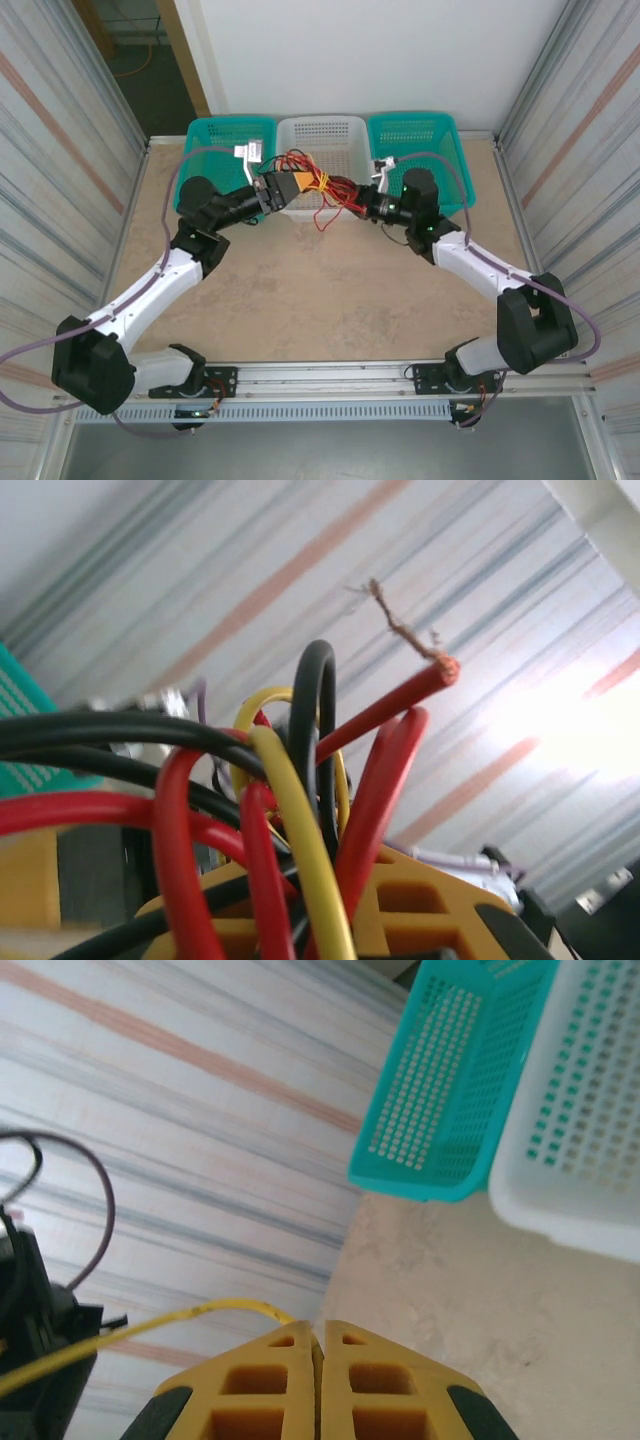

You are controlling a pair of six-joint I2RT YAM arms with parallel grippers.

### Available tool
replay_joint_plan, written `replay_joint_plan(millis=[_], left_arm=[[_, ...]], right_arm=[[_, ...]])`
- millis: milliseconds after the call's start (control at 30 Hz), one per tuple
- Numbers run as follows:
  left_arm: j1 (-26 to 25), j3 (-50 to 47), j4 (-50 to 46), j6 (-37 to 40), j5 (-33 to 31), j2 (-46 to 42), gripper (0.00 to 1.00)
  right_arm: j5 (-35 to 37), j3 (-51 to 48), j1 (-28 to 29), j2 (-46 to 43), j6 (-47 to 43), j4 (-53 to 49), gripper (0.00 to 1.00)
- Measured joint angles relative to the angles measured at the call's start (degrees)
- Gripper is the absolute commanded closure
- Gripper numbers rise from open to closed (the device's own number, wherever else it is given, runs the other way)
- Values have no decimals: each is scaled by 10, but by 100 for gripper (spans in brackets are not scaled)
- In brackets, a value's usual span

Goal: Untangle the cables

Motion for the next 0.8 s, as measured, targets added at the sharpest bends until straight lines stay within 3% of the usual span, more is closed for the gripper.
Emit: replay_joint_plan(millis=[233, 367, 567, 800], left_arm=[[-6, -24, -80, 105, -204, -67, 100], [4, -32, -82, 131, -279, -77, 100], [5, -49, -100, 151, -353, -77, 100], [6, -69, -146, 174, -377, -79, 100]], right_arm=[[107, -82, 120, -80, 31, 35, 100], [159, -80, 181, -137, 18, 8, 100], [210, -27, 233, -165, -23, -82, 100], [273, 122, 259, -189, -111, -250, 100]])
